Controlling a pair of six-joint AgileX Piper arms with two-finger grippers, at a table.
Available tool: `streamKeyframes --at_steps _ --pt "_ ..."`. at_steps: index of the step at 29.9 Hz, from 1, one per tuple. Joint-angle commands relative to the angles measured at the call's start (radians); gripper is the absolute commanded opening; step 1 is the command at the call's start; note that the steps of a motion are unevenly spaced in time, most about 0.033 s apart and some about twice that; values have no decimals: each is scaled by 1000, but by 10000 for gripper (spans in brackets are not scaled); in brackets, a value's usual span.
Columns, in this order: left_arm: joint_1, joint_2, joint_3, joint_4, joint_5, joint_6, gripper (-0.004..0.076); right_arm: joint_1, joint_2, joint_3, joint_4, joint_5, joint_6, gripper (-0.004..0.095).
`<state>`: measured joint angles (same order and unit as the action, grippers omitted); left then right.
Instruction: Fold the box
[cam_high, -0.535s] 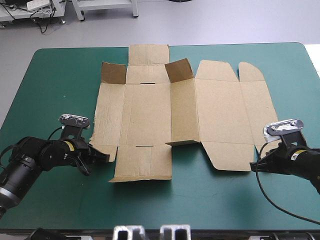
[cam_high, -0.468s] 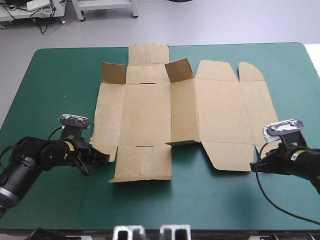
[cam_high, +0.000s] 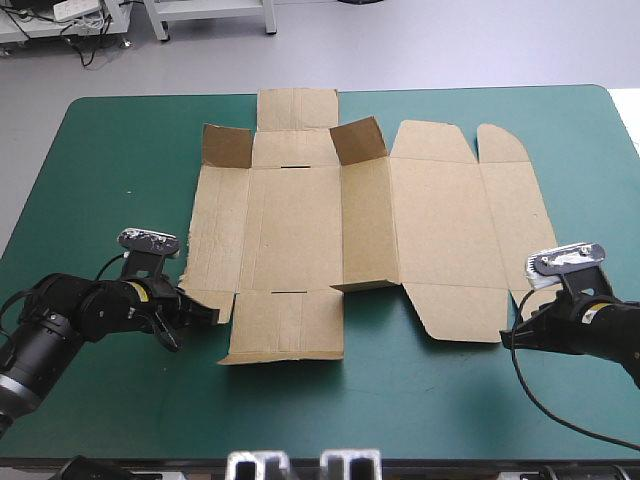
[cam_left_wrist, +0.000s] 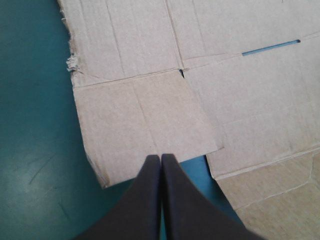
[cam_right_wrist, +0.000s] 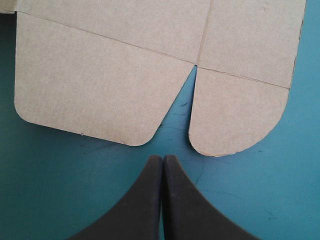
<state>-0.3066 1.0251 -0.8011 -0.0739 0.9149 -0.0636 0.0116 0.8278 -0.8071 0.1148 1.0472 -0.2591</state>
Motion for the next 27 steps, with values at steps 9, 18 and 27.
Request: streamKeyframes --at_steps 9,18,27 --pt "-3 -10 -32 -10 -38 0 -10 1 -4 -28 3 -38 -11 -24" --pt "59 197 -279 -42 -28 114 14 1 -4 -28 3 -88 -60 -24" --pt "470 432 -391 -728 210 720 14 1 -4 -28 14 -105 -60 -24"
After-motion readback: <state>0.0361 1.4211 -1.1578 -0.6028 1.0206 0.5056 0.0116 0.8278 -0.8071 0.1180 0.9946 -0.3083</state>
